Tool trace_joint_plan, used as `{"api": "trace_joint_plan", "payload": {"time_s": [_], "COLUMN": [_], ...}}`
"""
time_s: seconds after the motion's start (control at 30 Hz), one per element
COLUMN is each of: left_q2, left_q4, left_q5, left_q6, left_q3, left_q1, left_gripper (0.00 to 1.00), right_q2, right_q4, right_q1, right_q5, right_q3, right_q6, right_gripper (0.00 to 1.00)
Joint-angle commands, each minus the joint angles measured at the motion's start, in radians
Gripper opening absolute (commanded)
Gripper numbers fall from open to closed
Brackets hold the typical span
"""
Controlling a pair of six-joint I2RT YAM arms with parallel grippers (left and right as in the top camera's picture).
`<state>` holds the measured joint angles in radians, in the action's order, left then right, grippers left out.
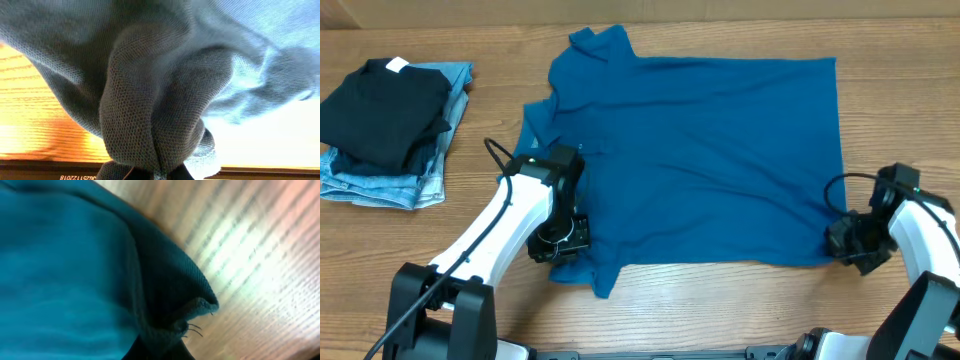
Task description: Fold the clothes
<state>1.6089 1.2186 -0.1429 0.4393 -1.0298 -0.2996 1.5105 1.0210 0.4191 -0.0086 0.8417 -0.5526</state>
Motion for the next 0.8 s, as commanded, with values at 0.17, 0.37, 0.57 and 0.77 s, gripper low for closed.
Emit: {"api": "trace_joint_plan", "payload": {"time_s": [0.17, 0.37, 0.57, 0.77], "left_q2": [0.005, 0.005, 0.005, 0.005], "left_q4": [0.020, 0.022, -0.046, -0.108], "left_q5": [-0.005, -0.008, -0.016, -0.015], "left_q6": [0.011, 0.010, 0.014, 0.034], "left_q3": [-0.084, -0.132, -0.166, -0.172], "left_q1": [0.074, 0.189, 0.228, 0.228], "left_gripper": [0.04, 0.04, 0.04, 0.04], "right_q2": [0.004, 0.005, 0.005, 0.005], "right_q4": [0.096, 0.085, 0.050, -0.019], "right_q1": [0.002, 0.002, 0.001, -0.009], "right_q5": [-0.011, -0.010, -0.012, -0.044], "right_q3": [0.210, 0.239, 0.239, 0.239], "right_q6": [0.003, 0.003, 0.002, 0.002], "right_gripper": [0.04, 0.04, 0.04, 0.04]}}
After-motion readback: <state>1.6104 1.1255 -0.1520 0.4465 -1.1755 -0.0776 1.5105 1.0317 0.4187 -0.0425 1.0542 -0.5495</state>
